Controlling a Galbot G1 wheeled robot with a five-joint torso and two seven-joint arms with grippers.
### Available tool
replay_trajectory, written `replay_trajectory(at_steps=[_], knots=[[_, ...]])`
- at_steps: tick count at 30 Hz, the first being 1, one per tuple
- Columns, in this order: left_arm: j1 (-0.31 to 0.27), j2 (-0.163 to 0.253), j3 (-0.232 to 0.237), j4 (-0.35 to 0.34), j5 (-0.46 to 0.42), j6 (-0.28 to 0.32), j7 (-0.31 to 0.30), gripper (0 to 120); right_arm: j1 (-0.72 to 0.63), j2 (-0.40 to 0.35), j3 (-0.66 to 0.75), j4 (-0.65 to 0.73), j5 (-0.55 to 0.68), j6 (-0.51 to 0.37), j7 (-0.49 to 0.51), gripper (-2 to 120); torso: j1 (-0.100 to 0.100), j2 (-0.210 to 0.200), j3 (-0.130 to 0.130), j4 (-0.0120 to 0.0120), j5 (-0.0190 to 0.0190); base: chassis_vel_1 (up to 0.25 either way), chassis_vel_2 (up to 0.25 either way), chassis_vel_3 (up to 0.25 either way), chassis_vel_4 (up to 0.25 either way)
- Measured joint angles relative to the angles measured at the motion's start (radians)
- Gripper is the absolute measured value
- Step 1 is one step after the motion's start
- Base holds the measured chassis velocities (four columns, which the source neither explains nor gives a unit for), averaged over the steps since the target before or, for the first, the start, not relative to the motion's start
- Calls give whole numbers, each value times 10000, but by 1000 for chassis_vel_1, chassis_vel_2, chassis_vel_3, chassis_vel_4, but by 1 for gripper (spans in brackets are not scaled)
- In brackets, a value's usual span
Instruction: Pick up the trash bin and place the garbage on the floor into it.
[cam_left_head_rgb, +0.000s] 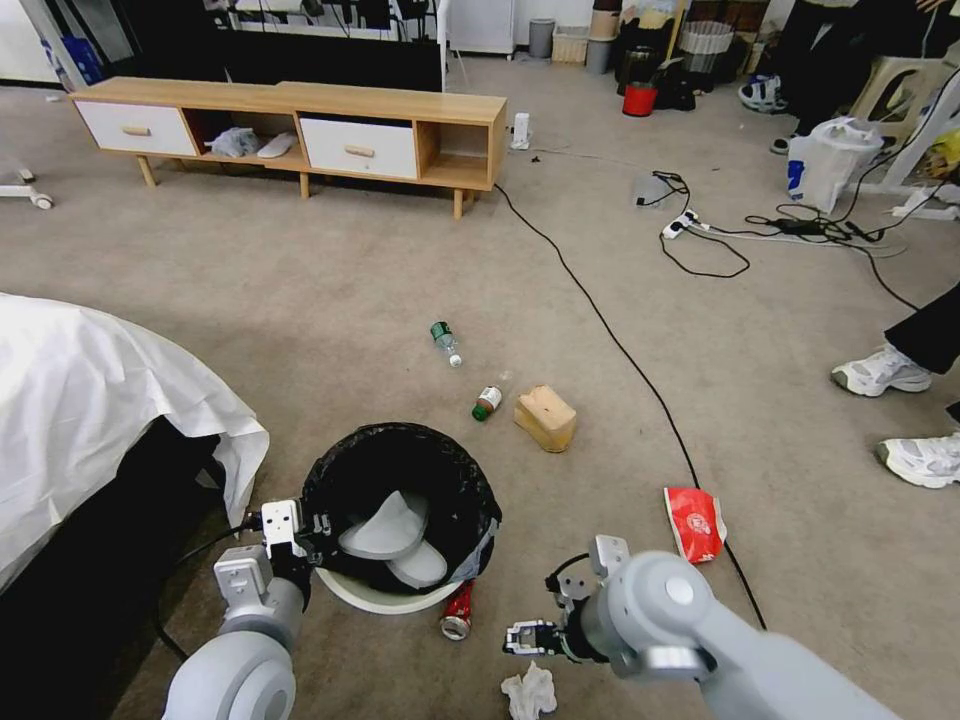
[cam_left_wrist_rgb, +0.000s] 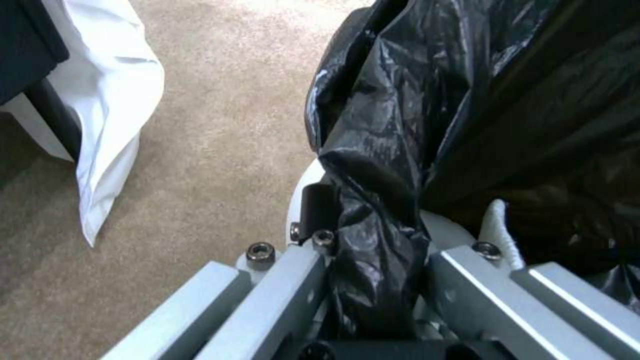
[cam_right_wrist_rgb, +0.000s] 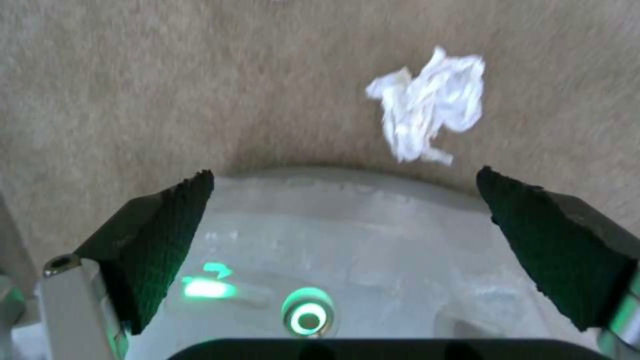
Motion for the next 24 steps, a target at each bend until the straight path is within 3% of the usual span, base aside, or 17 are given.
replay_trajectory(at_steps=[15,24], knots=[[31,-76,82,167,22,-8,-10,1,86,-77,-235,-611,1191,-40,176,100,0,0,0,-1,-1,0,0,0,0],[-33,-73,89,312,17,-29,-11,1,181,23,-388,-1136,1198,-310,214,100,0,0,0,-2,0,0,0,0,0]])
